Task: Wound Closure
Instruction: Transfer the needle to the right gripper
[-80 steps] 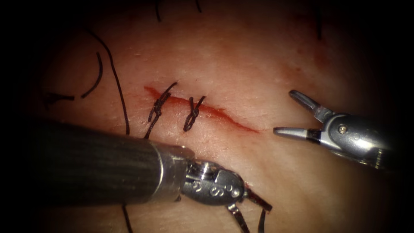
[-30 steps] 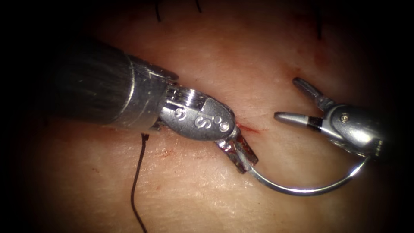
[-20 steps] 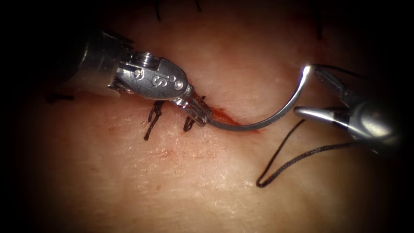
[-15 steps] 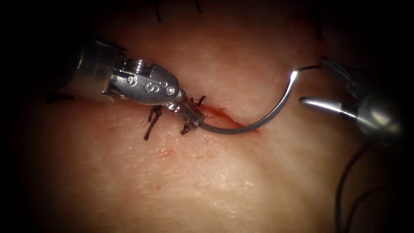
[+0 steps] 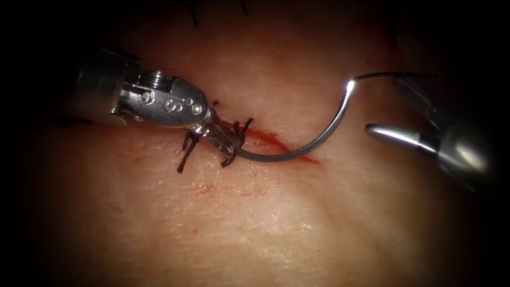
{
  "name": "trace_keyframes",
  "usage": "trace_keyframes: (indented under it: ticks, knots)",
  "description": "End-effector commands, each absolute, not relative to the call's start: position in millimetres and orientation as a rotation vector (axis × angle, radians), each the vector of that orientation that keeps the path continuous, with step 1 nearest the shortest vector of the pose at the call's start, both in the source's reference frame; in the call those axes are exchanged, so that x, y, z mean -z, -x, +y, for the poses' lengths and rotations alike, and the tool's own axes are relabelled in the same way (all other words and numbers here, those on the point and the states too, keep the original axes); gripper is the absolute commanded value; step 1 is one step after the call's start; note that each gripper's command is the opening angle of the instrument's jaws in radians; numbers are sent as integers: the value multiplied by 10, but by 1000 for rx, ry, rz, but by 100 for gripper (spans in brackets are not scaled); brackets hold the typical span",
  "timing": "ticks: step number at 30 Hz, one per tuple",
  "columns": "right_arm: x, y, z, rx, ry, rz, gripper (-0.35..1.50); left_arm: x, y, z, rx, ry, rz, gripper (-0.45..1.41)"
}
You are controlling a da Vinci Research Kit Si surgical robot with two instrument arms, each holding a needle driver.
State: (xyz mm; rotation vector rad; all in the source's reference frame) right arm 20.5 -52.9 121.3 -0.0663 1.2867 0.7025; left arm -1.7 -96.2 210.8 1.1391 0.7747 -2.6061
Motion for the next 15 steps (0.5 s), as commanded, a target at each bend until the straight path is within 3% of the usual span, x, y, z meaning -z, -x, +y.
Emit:
trace_keyframes:
  ticks: [1, 8, 15]
  knots:
    - [-1217, -212, -536, -702, 34, 1300, 143, -2111, 19, -965, 2616, -1153, 770, -45]
    - [-1223, -186, -529, -748, 28, 1364, 133, -2084, -26, -950, 2684, -1167, 754, -45]
    - [-1246, -124, -510, -920, 153, 1379, 131, -2064, -87, -950, 2775, -1202, 728, -45]
